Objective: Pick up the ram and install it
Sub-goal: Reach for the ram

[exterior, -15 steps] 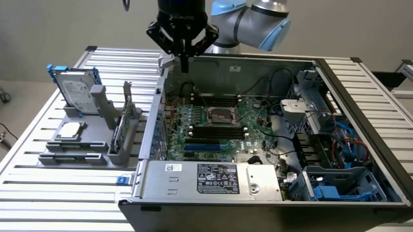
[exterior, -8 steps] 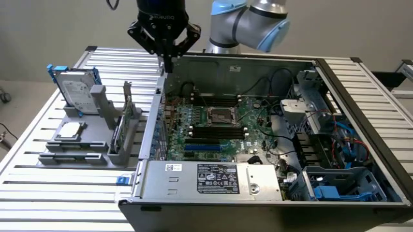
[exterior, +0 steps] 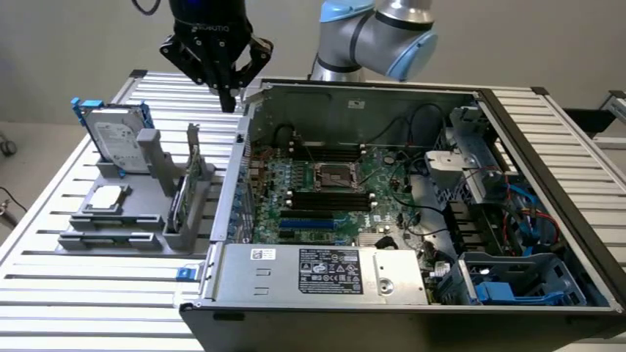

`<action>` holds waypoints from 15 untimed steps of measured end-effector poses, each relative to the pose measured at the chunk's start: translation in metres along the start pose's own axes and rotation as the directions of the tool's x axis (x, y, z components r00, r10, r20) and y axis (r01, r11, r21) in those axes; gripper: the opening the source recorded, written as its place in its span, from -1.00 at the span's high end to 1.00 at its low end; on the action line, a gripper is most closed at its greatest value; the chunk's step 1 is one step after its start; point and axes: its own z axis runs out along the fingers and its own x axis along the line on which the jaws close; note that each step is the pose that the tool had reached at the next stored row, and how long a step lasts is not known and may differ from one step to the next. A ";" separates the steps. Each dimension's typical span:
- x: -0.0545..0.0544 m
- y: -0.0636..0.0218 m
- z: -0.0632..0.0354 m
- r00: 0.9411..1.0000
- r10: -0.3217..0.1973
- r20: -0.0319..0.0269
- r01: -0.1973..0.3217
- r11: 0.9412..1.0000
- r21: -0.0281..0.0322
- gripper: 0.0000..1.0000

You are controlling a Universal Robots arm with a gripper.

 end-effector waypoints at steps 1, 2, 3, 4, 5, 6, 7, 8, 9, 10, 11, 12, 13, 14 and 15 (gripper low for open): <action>0.004 -0.0011 0.0003 1.000 0.000 0.000 0.000 1.000 0.000 0.79; 0.009 -0.0022 0.0006 1.000 0.000 0.000 0.000 1.000 0.000 0.79; 0.013 -0.0034 0.0009 1.000 0.000 0.000 0.000 1.000 0.000 0.79; 0.018 -0.0045 0.0011 1.000 0.000 0.000 0.000 1.000 0.000 0.79; 0.022 -0.0057 0.0015 1.000 0.000 0.000 0.000 1.000 0.000 0.79; 0.027 -0.0068 0.0018 1.000 0.000 0.000 0.000 1.000 0.000 0.79; 0.031 -0.0079 0.0021 1.000 0.000 0.000 0.000 1.000 0.000 0.79; 0.036 -0.0090 0.0025 1.000 0.000 0.000 0.000 1.000 0.000 0.79; 0.040 -0.0102 0.0028 1.000 0.000 0.000 0.000 1.000 0.000 0.79; 0.045 -0.0114 0.0032 1.000 0.000 0.000 0.000 1.000 0.000 0.79; 0.049 -0.0125 0.0035 1.000 0.000 0.000 0.000 1.000 0.000 0.79; 0.054 -0.0136 0.0039 1.000 0.000 0.000 0.000 1.000 0.000 0.79; 0.058 -0.0148 0.0043 1.000 0.000 0.000 0.000 1.000 0.000 0.79; 0.063 -0.0159 0.0047 1.000 0.000 0.000 0.000 1.000 0.000 0.79; 0.067 -0.0170 0.0051 1.000 0.000 0.000 0.000 1.000 0.000 0.79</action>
